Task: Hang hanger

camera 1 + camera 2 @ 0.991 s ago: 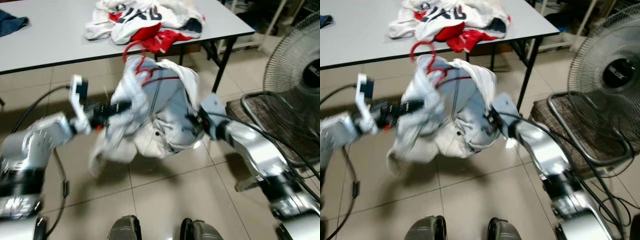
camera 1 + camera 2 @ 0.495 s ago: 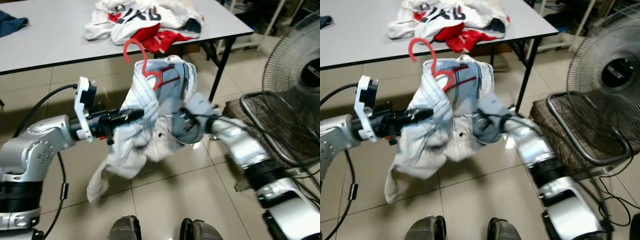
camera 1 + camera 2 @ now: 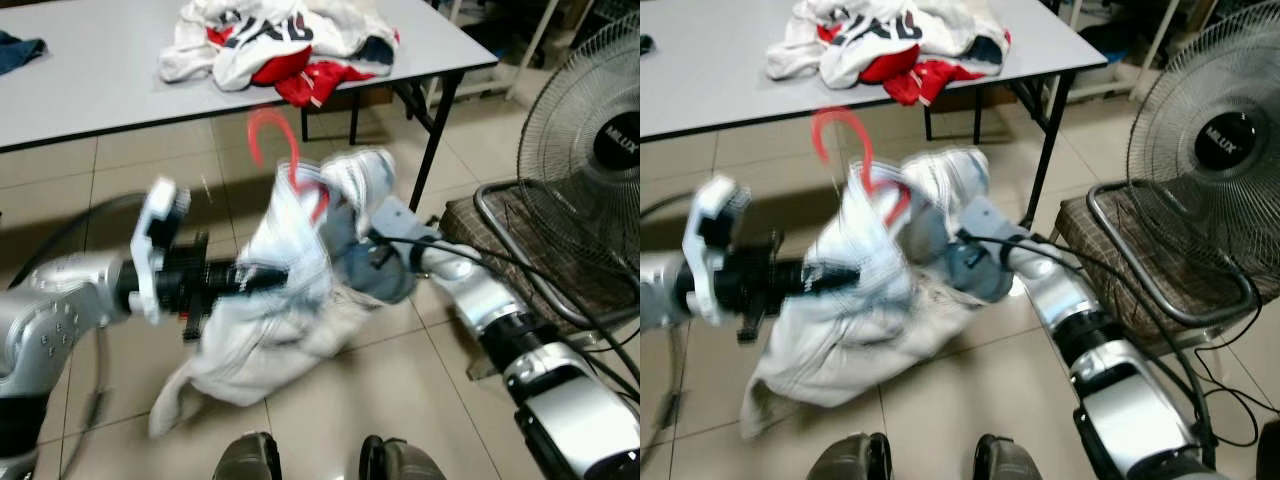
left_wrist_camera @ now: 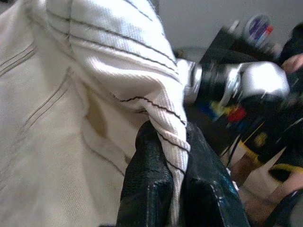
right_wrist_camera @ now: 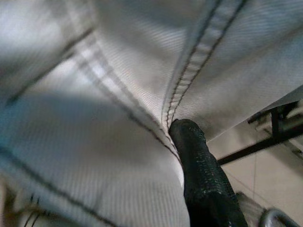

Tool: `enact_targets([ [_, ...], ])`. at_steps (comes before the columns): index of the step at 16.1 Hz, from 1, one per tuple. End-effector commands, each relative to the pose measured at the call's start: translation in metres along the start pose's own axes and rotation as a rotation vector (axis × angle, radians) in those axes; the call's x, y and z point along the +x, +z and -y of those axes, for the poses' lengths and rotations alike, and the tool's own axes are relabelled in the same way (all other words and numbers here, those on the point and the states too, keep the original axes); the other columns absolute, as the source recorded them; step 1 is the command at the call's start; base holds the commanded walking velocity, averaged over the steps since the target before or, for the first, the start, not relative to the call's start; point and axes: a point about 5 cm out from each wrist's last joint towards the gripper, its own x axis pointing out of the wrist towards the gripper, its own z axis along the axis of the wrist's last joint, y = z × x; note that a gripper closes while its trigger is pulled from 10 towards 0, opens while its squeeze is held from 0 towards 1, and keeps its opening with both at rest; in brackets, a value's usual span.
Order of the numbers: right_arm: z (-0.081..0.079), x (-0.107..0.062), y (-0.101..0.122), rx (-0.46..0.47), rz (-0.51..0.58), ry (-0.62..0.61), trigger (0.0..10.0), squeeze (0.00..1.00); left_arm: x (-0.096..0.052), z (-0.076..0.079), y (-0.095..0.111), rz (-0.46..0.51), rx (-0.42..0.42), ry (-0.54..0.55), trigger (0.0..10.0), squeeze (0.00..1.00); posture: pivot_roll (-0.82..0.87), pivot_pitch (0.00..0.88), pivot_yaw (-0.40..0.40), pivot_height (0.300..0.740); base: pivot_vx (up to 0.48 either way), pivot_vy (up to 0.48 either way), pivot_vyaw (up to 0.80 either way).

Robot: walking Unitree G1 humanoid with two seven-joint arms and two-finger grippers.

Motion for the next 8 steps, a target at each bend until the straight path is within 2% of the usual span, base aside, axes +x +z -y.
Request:
enact_targets([
  [1,0.002,0.0,-0.002,-0.002,0.005,0.004,3.9,0.0,0.008,0.01,0.016,0.028,0.114,-0.058,0.0,0.0,-0.05,0.122,0.009,0.74,0.0,0.0,0.0],
  [2,0.002,0.0,-0.002,-0.001,0.008,0.011,3.9,0.0,0.009,0.01,0.017,0.039,0.111,-0.062,0.0,0.0,-0.05,0.122,0.009,0.74,0.0,0.0,0.0],
  [3,0.0,0.0,-0.006,-0.01,0.002,0.026,10.0,0.0,0.013,0.011,0.028,0.125,0.109,-0.065,0.0,0.0,-0.05,0.123,0.009,0.74,0.0,0.0,0.0],
  [4,-0.003,-0.001,-0.011,-0.037,-0.016,0.03,10.0,0.0,0.013,0.011,0.039,0.205,0.112,-0.073,0.0,0.0,-0.05,0.122,0.009,0.74,0.0,0.0,0.0],
  [6,-0.006,-0.002,-0.019,-0.01,-0.034,0.038,10.0,0.0,0.011,0.012,0.047,0.252,0.117,-0.091,0.0,0.0,-0.05,0.122,0.01,0.74,0.0,0.0,0.0],
  [7,-0.005,-0.004,-0.024,0.017,-0.042,0.027,10.0,1.0,0.008,0.013,0.049,0.285,0.108,-0.107,0.0,0.0,-0.05,0.122,0.012,0.74,0.0,0.0,0.0],
  [8,-0.005,-0.004,-0.025,0.03,-0.043,0.024,10.0,1.0,0.007,0.014,0.05,0.292,0.105,-0.113,0.0,0.0,-0.05,0.122,0.012,0.74,0.0,0.0,0.0],
])
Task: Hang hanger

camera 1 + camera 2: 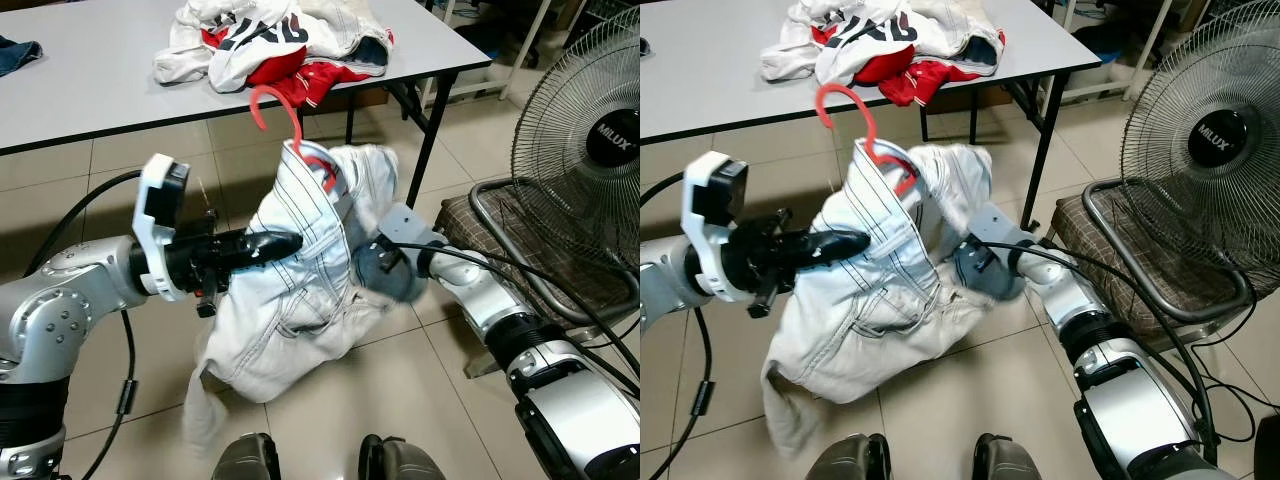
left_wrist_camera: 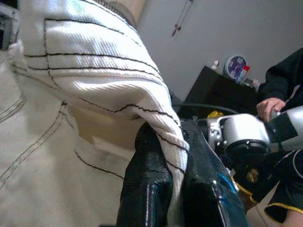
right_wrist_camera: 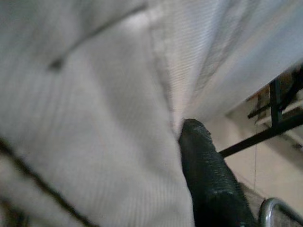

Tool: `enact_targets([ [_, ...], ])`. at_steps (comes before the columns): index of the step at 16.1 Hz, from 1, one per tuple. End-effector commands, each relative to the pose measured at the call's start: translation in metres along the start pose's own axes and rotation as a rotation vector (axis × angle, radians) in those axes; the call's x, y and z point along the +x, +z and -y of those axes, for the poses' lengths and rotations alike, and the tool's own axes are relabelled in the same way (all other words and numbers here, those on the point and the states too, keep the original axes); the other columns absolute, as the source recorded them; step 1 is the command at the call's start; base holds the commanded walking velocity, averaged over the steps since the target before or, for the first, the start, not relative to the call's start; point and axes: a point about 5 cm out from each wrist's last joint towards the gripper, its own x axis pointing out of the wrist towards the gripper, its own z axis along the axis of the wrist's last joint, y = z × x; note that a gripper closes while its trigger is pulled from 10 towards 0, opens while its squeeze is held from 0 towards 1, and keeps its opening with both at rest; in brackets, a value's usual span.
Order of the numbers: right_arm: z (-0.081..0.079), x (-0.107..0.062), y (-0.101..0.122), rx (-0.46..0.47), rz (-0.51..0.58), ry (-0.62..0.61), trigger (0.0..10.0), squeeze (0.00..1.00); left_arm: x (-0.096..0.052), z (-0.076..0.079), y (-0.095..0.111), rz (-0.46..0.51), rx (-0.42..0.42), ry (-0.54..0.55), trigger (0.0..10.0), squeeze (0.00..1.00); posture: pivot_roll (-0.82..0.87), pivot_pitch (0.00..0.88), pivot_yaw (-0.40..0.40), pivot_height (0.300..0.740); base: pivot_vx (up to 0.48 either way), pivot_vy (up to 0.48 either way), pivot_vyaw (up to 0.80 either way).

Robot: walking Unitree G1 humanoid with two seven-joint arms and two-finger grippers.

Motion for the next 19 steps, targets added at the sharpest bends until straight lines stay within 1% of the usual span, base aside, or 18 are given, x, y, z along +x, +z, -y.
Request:
enact_targets([
  [1,-0.001,-0.004,-0.012,0.037,-0.037,0.009,10.0,1.0,0.0,0.008,0.019,0.071,0.095,-0.047,0.0,0.0,-0.05,0.121,0.015,0.74,0.0,0.0,0.0],
  [2,0.001,-0.005,-0.012,0.058,-0.012,0.006,10.0,1.0,-0.001,0.003,0.016,0.041,0.109,0.008,0.0,0.0,-0.05,0.121,0.015,0.74,0.0,0.0,0.0],
  [3,0.006,-0.008,-0.009,0.083,0.045,0.009,10.0,1.0,-0.003,-0.007,0.009,-0.031,0.153,0.098,0.0,0.0,-0.05,0.12,0.015,0.74,0.0,0.0,0.0],
  [4,0.008,-0.01,-0.007,0.088,0.076,0.011,10.0,1.0,-0.005,-0.012,0.005,-0.071,0.177,0.137,0.0,0.0,-0.05,0.12,0.015,0.74,0.0,0.0,0.0],
  [5,0.013,-0.017,-0.002,0.082,0.158,0.04,10.0,1.0,-0.009,-0.024,-0.004,-0.169,0.253,0.236,0.0,0.0,-0.05,0.12,0.015,0.74,0.0,0.0,0.0],
  [7,0.02,-0.035,0.003,0.072,0.287,0.132,10.0,1.0,-0.015,-0.043,-0.011,-0.288,0.395,0.377,0.0,0.0,-0.06,0.12,0.018,0.74,0.0,0.0,0.0],
  [8,0.02,-0.038,0.003,0.069,0.305,0.15,10.0,1.0,-0.016,-0.045,-0.011,-0.305,0.418,0.393,0.0,0.0,-0.06,0.12,0.018,0.74,0.0,0.0,0.0],
  [9,0.02,-0.05,0.003,0.047,0.347,0.226,10.0,1.0,-0.017,-0.054,-0.011,-0.31,0.473,0.453,0.0,0.0,-0.07,0.121,0.024,0.74,0.0,0.0,0.0],
  [10,0.021,-0.061,0.002,0.04,0.372,0.286,10.0,1.0,-0.016,-0.06,-0.008,-0.282,0.508,0.496,0.0,0.0,-0.08,0.12,0.027,0.74,0.0,0.0,0.0],
  [11,0.021,-0.065,0.001,0.033,0.378,0.31,10.0,1.0,-0.016,-0.063,-0.007,-0.26,0.531,0.511,0.0,0.0,-0.08,0.12,0.027,0.74,0.0,0.0,0.0],
  [12,0.024,-0.07,0.004,0.044,0.404,0.325,10.0,1.0,-0.016,-0.066,-0.008,-0.272,0.585,0.498,0.0,0.0,-0.08,0.116,0.028,0.74,0.0,0.0,0.0],
  [13,0.032,-0.073,0.013,0.072,0.445,0.319,10.0,1.0,-0.017,-0.066,-0.013,-0.322,0.628,0.468,0.0,0.0,-0.08,0.116,0.028,0.74,0.0,0.0,0.0],
  [14,0.039,-0.075,0.021,0.086,0.474,0.317,10.0,1.0,-0.018,-0.067,-0.017,-0.354,0.648,0.449,0.0,0.0,-0.08,0.112,0.026,0.74,0.0,0.0,0.0],
  [15,0.047,-0.078,0.031,0.089,0.493,0.338,10.0,1.0,-0.019,-0.069,-0.02,-0.372,0.658,0.444,0.0,0.0,-0.08,0.113,0.021,0.74,0.0,0.0,0.0],
  [16,0.05,-0.079,0.036,0.08,0.496,0.373,10.0,1.0,-0.019,-0.069,-0.023,-0.377,0.659,0.427,0.0,0.0,-0.08,0.112,0.018,0.74,0.0,0.0,0.0],
  [17,0.056,-0.082,0.046,0.035,0.495,0.439,10.0,1.0,-0.019,-0.067,-0.028,-0.4,0.65,0.382,0.0,0.0,-0.07,0.112,0.013,0.74,0.0,0.0,0.0],
  [18,0.062,-0.085,0.057,-0.024,0.483,0.53,10.0,1.0,-0.018,-0.062,-0.035,-0.431,0.632,0.305,0.0,0.0,-0.07,0.112,0.005,0.74,0.0,0.0,0.0],
  [19,0.064,-0.086,0.061,-0.039,0.474,0.561,10.0,1.0,-0.018,-0.06,-0.037,-0.44,0.628,0.282,0.0,0.0,-0.07,0.111,0.001,0.74,0.0,0.0,0.0],
])
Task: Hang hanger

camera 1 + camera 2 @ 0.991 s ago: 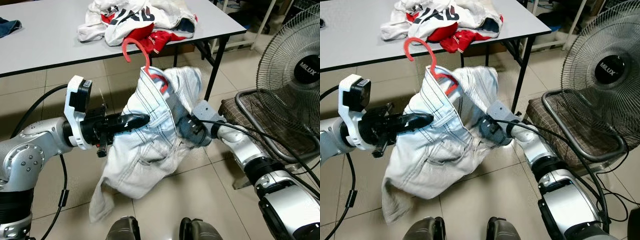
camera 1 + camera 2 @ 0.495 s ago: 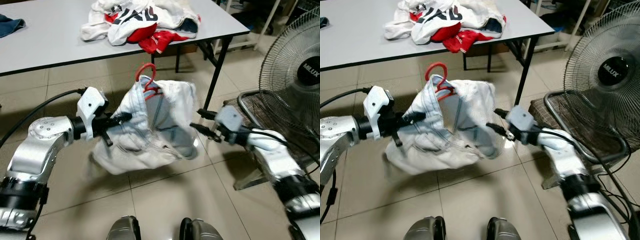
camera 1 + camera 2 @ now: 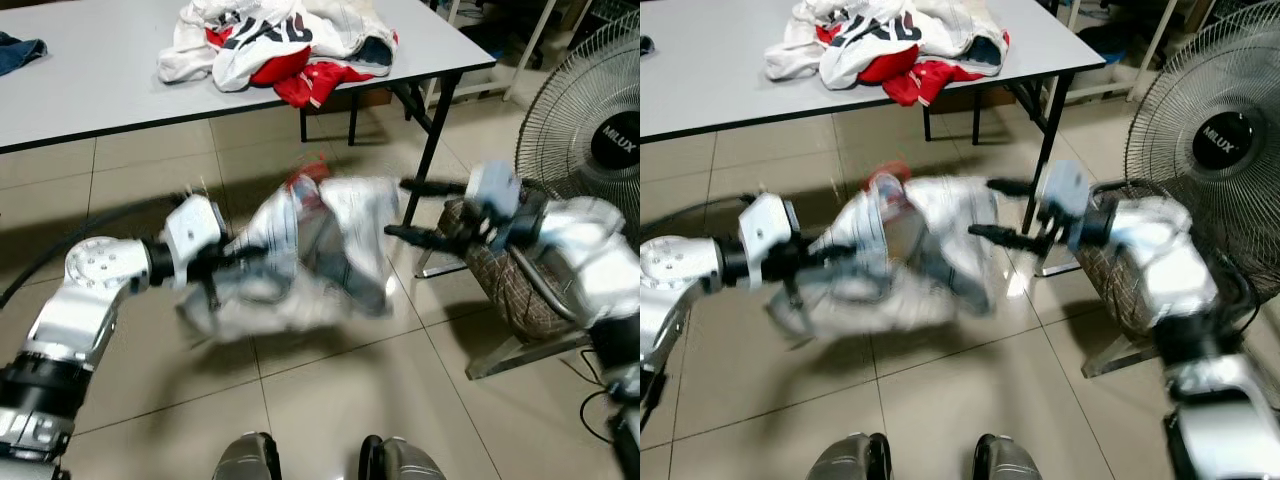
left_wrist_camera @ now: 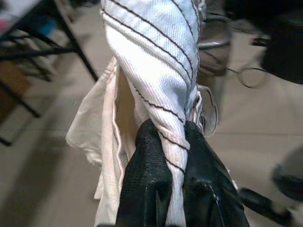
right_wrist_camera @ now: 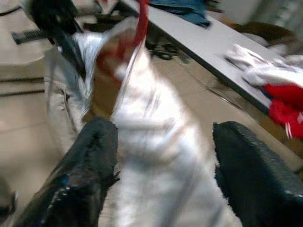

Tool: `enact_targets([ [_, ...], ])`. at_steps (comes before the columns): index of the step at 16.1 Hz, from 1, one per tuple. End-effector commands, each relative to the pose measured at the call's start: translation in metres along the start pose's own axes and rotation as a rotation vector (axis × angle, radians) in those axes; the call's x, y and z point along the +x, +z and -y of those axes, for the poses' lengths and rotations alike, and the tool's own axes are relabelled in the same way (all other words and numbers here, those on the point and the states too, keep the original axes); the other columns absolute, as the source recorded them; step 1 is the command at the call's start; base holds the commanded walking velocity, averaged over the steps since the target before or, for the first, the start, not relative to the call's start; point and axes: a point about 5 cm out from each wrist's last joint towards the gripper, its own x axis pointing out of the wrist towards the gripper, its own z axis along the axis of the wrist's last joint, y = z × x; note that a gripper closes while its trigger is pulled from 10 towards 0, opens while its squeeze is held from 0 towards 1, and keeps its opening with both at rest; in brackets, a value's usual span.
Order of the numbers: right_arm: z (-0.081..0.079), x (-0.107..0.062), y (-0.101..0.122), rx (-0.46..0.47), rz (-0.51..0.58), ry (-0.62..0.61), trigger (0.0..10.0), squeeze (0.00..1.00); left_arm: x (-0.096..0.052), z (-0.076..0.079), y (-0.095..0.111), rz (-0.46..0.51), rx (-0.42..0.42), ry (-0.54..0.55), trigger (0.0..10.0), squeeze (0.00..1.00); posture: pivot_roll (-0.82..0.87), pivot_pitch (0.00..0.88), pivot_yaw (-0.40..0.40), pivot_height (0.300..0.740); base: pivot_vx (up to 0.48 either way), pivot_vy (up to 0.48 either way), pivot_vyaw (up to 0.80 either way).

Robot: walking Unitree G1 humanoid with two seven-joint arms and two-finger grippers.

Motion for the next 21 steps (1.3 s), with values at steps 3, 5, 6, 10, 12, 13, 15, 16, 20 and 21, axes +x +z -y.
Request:
enact_targets([
  [3,-0.004,0.009,0.0,0.0,-0.112,0.159,10.0,1.0,0.004,0.005,0.015,0.004,0.129,-0.124,0.0,0.0,-0.08,0.107,-0.01,0.74,0.0,0.0,0.0],
  [5,-0.008,0.02,-0.004,0.041,-0.194,0.258,10.0,0.0,0.01,0.01,0.022,-0.013,0.154,-0.212,0.0,0.0,-0.08,0.107,-0.011,0.74,0.0,0.0,0.0],
  [6,-0.009,0.024,-0.004,0.053,-0.194,0.275,10.0,0.0,0.011,0.011,0.024,-0.013,0.153,-0.229,0.0,0.0,-0.08,0.107,-0.011,0.74,0.0,0.0,0.0],
  [10,-0.019,0.045,0.008,0.141,-0.106,0.352,10.0,0.0,0.013,0.012,0.029,-0.036,0.162,-0.286,0.0,0.0,-0.07,0.106,-0.019,0.74,0.0,0.0,0.0],
  [12,-0.021,0.043,0.008,0.151,-0.128,0.368,10.0,0.0,0.012,0.013,0.026,-0.059,0.148,-0.3,0.0,0.0,-0.07,0.109,-0.017,0.74,0.0,0.0,0.0],
  [13,-0.022,0.043,0.008,0.156,-0.13,0.372,10.0,0.0,0.012,0.013,0.026,-0.062,0.146,-0.301,0.0,0.0,-0.08,0.11,-0.015,0.74,0.0,0.0,0.0],
  [15,-0.029,0.041,0.007,0.176,-0.149,0.391,10.0,0.0,0.011,0.013,0.021,-0.085,0.109,-0.31,0.0,0.0,-0.07,0.112,-0.015,0.74,0.0,0.0,0.0],
  [16,-0.034,0.04,0.007,0.181,-0.15,0.41,10.0,0.0,0.01,0.012,0.019,-0.091,0.094,-0.305,0.0,0.0,-0.07,0.112,-0.013,0.74,0.0,0.0,0.0],
  [20,-0.047,0.042,0.001,0.187,-0.175,0.442,10.0,0.0,0.009,0.012,0.019,-0.086,0.065,-0.302,0.0,0.0,-0.07,0.113,-0.016,0.74,0.0,0.0,0.0],
  [21,-0.049,0.043,0.0,0.187,-0.178,0.437,10.0,0.0,0.009,0.011,0.02,-0.083,0.068,-0.302,0.0,0.0,-0.07,0.114,-0.015,0.74,0.0,0.0,0.0],
])
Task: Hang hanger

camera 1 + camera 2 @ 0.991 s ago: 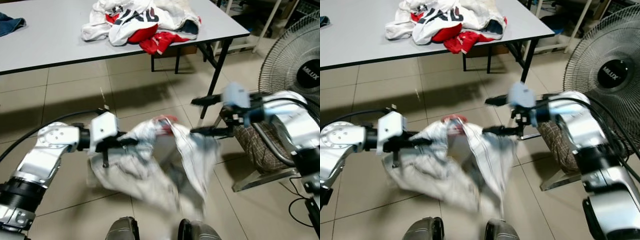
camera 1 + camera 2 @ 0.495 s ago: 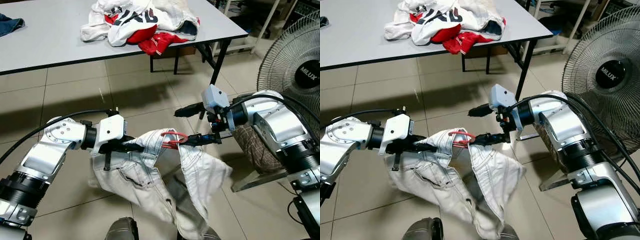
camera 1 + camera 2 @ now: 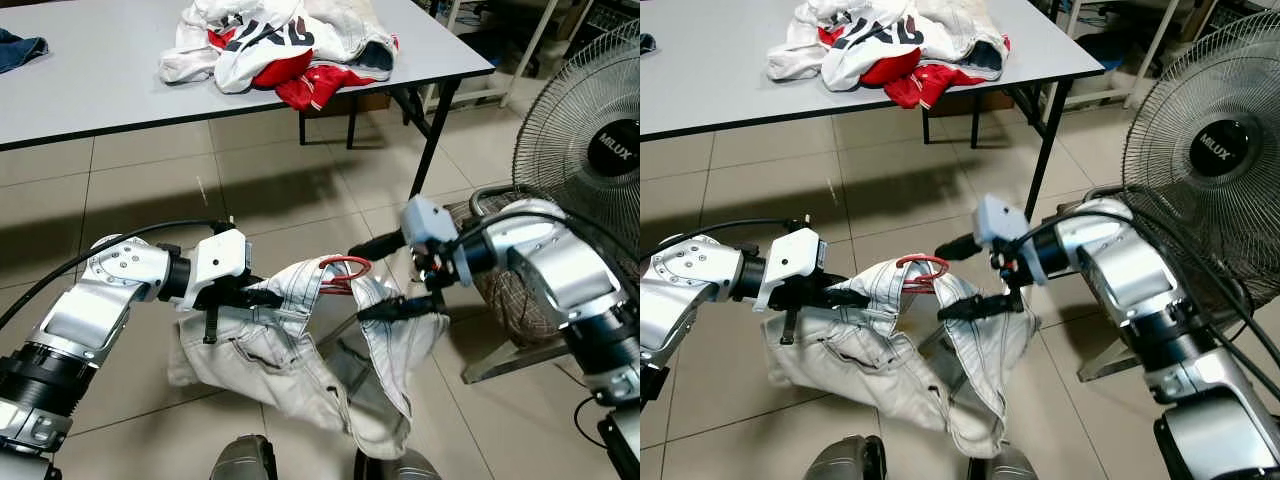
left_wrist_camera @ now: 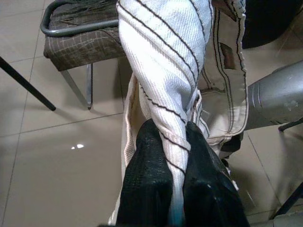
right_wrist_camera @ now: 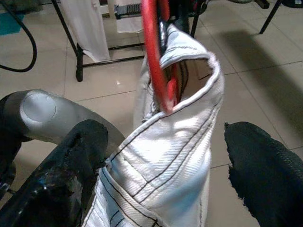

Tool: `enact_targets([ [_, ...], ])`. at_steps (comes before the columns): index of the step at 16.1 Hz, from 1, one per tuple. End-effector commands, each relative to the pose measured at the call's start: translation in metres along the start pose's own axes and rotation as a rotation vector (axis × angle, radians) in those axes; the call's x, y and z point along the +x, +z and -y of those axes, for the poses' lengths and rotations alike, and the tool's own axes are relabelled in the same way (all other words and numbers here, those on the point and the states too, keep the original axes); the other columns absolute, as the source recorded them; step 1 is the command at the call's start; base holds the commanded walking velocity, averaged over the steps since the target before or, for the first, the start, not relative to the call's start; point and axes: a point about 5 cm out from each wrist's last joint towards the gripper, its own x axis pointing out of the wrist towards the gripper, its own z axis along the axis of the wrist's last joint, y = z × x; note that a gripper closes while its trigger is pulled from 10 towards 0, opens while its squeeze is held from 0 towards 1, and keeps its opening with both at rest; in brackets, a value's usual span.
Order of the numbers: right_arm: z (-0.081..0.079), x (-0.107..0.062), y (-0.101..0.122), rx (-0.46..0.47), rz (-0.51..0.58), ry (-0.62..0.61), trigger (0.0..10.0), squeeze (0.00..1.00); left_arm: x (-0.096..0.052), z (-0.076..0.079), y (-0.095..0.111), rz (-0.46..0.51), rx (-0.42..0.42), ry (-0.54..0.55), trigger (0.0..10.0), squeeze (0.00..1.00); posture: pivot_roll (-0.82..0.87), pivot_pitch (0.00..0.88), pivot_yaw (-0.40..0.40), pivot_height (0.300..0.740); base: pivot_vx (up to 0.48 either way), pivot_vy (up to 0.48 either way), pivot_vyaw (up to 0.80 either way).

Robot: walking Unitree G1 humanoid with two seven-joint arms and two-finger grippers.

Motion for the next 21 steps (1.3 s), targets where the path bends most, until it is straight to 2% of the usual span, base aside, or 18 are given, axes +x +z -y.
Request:
enact_targets([
  [1,0.0,0.004,-0.004,-0.008,-0.037,-0.018,10.0,0.0,-0.003,-0.003,0.015,0.052,0.044,0.005,0.0,0.0,-0.07,0.114,-0.014,0.74,0.0,0.0,0.0],
  [3,0.01,0.013,-0.015,0.016,-0.074,-0.116,9.9,0.0,-0.004,0.001,0.029,0.089,0.08,-0.009,0.0,0.0,-0.07,0.115,-0.012,0.74,0.0,0.0,0.0],
  [4,0.013,0.016,-0.019,0.034,-0.08,-0.145,8.1,0.0,-0.004,0.002,0.034,0.102,0.092,-0.017,0.0,0.0,-0.07,0.117,-0.013,0.74,0.0,0.0,0.0],
  [5,0.015,0.018,-0.022,0.052,-0.079,-0.158,0.0,0.0,-0.003,0.004,0.038,0.113,0.103,-0.021,0.0,0.0,-0.07,0.118,-0.016,0.74,0.0,0.0,0.0],
  [7,0.018,0.028,-0.027,0.078,-0.068,-0.194,0.0,0.0,-0.002,0.01,0.053,0.148,0.135,-0.041,0.0,0.0,-0.06,0.122,-0.021,0.74,0.0,0.0,0.0],
  [11,0.017,0.036,-0.027,0.082,-0.075,-0.165,0.0,0.0,0.002,0.014,0.062,0.192,0.145,-0.048,0.0,0.0,-0.06,0.128,-0.022,0.74,0.0,0.0,0.0],
  [14,0.016,0.036,-0.022,0.037,-0.025,-0.129,0.0,0.0,0.001,0.013,0.057,0.176,0.124,-0.031,0.0,0.0,-0.06,0.131,-0.022,0.74,0.0,0.0,0.0],
  [21,0.016,0.035,-0.023,-0.016,-0.038,-0.135,0.0,0.0,-0.006,0.006,0.049,0.146,0.105,0.024,0.0,0.0,-0.06,0.132,-0.022,0.74,0.0,0.0,0.0],
])
